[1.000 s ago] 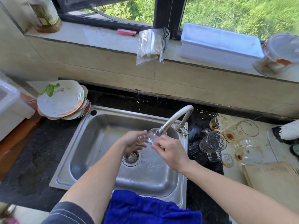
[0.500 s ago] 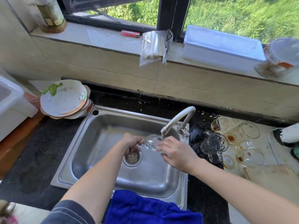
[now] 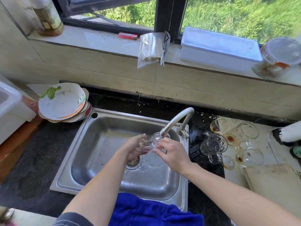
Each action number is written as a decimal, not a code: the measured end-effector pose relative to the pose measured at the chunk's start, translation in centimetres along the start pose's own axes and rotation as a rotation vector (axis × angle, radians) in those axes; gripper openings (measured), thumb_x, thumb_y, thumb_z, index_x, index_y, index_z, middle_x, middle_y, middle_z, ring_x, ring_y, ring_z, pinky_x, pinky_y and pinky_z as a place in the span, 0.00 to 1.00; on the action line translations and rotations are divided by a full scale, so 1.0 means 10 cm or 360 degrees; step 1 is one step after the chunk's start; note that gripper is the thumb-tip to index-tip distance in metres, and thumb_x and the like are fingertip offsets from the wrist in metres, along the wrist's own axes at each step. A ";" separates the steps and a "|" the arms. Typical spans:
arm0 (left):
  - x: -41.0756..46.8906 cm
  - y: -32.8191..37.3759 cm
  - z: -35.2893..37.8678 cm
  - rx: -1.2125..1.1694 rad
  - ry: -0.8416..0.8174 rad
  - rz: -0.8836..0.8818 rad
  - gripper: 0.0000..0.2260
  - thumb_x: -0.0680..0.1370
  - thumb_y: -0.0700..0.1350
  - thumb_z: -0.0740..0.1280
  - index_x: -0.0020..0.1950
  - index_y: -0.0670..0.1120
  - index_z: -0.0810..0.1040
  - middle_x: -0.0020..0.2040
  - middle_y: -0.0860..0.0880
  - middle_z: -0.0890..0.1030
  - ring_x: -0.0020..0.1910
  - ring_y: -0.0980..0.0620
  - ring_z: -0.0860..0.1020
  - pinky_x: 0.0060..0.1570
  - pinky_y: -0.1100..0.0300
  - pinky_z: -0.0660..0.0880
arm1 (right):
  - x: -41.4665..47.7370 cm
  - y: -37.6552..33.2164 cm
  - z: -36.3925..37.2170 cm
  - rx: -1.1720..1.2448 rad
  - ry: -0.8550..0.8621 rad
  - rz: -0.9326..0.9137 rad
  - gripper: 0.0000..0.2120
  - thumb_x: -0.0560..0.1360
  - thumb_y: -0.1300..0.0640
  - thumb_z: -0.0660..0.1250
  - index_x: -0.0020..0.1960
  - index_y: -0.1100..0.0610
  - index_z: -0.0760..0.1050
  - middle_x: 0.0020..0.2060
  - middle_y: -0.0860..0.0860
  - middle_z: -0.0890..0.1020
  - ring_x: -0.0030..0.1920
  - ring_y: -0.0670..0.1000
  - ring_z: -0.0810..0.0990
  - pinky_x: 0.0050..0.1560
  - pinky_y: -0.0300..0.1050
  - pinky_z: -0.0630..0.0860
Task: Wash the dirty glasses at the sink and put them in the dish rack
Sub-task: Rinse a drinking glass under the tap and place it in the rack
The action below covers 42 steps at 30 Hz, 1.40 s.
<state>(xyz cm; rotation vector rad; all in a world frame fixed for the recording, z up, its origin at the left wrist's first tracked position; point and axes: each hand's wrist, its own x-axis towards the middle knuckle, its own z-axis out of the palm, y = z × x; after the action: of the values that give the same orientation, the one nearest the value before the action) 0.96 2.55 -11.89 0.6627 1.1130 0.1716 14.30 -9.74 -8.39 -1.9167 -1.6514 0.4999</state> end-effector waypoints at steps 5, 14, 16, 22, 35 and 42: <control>0.13 -0.20 0.06 -0.0287 0.0336 0.0171 0.06 0.81 0.41 0.62 0.45 0.42 0.71 0.32 0.46 0.74 0.19 0.55 0.71 0.20 0.65 0.65 | 0.05 -0.27 0.05 0.0249 0.0048 0.0319 0.10 0.75 0.48 0.70 0.43 0.53 0.83 0.36 0.44 0.81 0.40 0.46 0.79 0.45 0.49 0.76; 0.06 -0.01 0.02 0.0550 0.0366 -0.0093 0.13 0.73 0.39 0.65 0.29 0.47 0.70 0.20 0.50 0.68 0.16 0.56 0.60 0.24 0.69 0.52 | 0.06 -0.12 -0.11 -0.0528 -0.0227 -0.0609 0.09 0.70 0.51 0.70 0.48 0.54 0.83 0.49 0.49 0.82 0.50 0.54 0.81 0.41 0.46 0.82; 0.03 0.03 -0.05 0.0606 0.0393 -0.0110 0.13 0.74 0.38 0.65 0.29 0.45 0.72 0.17 0.49 0.70 0.15 0.56 0.61 0.22 0.71 0.52 | 0.01 -0.01 -0.17 -0.0594 -0.0266 -0.0703 0.11 0.71 0.52 0.65 0.49 0.54 0.83 0.49 0.49 0.83 0.51 0.53 0.80 0.46 0.47 0.82; 0.02 0.05 0.00 0.0971 0.0175 -0.0298 0.08 0.74 0.38 0.61 0.34 0.45 0.71 0.21 0.47 0.76 0.18 0.56 0.61 0.22 0.72 0.54 | 0.03 -0.03 -0.08 -0.0639 -0.0263 -0.0735 0.12 0.71 0.55 0.66 0.52 0.56 0.81 0.54 0.51 0.81 0.55 0.54 0.77 0.48 0.47 0.80; 0.07 -0.13 -0.06 0.0193 0.0205 0.0061 0.11 0.81 0.48 0.61 0.46 0.42 0.76 0.28 0.47 0.80 0.21 0.54 0.67 0.20 0.66 0.58 | -0.01 -0.18 -0.12 0.0327 -0.0230 0.0459 0.09 0.74 0.51 0.72 0.51 0.54 0.84 0.49 0.48 0.83 0.52 0.47 0.79 0.59 0.47 0.74; 0.12 -0.25 0.04 0.0099 0.0317 0.0229 0.09 0.81 0.43 0.61 0.45 0.40 0.75 0.33 0.44 0.76 0.19 0.54 0.64 0.18 0.70 0.55 | 0.17 -0.34 -0.05 0.0839 -0.0167 0.0956 0.12 0.68 0.48 0.73 0.49 0.52 0.80 0.45 0.48 0.84 0.51 0.49 0.81 0.57 0.49 0.75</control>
<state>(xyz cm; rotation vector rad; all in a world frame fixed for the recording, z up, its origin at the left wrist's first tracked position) 1.36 0.90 -14.17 0.7947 1.2656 0.3333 12.26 -7.80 -5.71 -1.9552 -0.8370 1.1554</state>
